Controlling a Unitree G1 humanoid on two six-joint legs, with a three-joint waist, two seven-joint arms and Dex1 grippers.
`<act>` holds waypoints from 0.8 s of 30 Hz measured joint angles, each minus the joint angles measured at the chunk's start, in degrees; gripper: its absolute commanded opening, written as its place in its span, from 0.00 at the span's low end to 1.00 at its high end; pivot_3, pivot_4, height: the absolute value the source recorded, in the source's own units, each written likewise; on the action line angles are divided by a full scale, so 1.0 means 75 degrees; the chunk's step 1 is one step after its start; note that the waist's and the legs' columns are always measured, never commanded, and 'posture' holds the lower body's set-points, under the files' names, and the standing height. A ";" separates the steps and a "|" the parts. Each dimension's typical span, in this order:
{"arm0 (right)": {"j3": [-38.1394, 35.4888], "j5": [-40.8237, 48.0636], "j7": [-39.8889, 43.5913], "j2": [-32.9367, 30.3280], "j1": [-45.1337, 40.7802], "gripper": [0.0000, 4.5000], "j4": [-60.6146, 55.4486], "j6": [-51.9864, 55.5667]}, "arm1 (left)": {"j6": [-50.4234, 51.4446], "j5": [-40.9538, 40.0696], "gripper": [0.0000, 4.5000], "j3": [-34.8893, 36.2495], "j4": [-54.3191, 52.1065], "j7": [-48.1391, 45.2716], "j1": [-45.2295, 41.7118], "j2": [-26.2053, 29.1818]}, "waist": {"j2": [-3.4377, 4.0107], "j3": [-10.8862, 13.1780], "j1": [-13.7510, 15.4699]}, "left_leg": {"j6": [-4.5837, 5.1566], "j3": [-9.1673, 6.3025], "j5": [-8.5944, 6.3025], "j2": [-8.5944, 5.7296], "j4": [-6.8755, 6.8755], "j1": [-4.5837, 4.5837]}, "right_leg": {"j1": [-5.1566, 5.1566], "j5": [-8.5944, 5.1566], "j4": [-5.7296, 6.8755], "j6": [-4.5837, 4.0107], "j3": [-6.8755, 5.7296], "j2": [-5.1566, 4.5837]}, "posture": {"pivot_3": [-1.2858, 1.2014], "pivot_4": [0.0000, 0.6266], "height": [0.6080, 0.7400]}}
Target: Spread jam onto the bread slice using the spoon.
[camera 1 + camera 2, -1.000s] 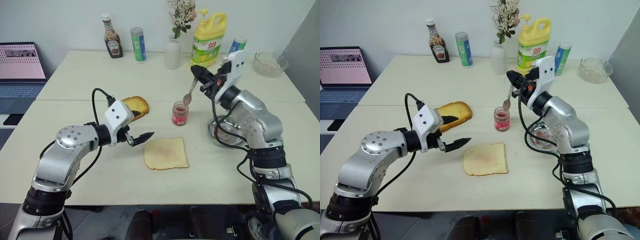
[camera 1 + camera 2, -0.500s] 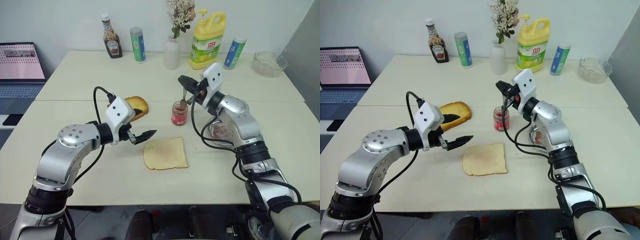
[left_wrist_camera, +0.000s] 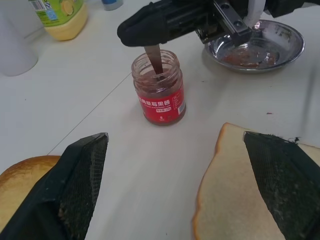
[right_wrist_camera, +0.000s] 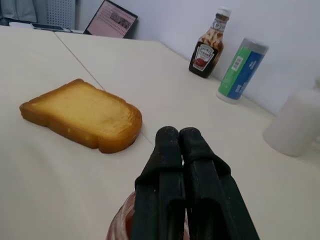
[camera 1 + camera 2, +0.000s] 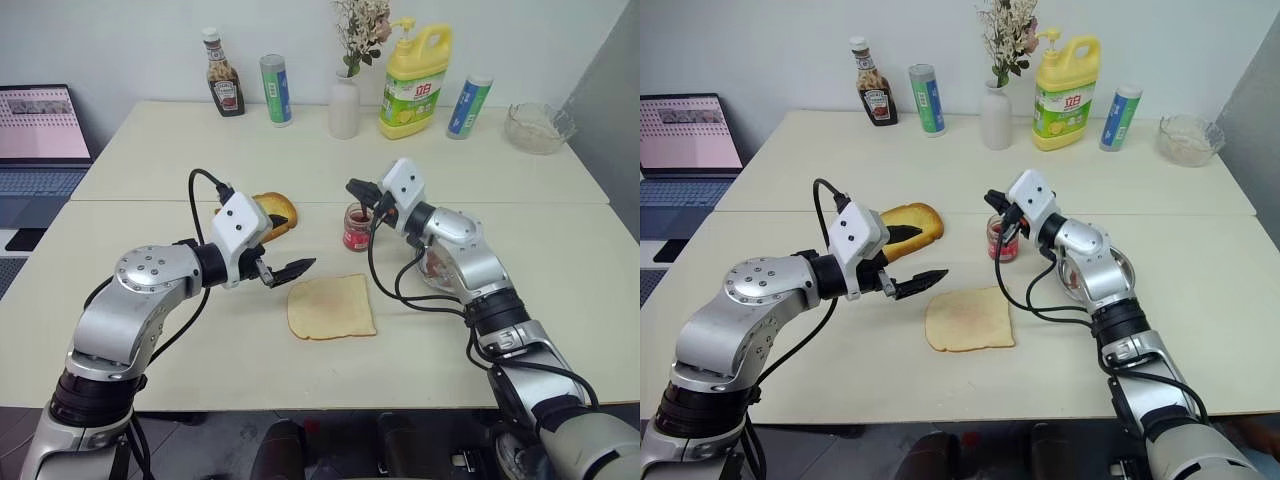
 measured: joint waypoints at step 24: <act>-0.2941 0.2844 -0.2161 0.1492 0.0149 0.01 -0.0685 0.4119 | -0.0198 0.0316 1.00 -0.0165 0.0155 0.0008 0.0009 -0.0007 | -0.0003 -0.0002 -0.0008 | 0.0000 -0.0002 0.0000 0.0001 -0.0001 0.0004 | 0.0004 0.0001 0.0004 -0.0001 -0.0002 0.0001 | 0.52 0.24 1.00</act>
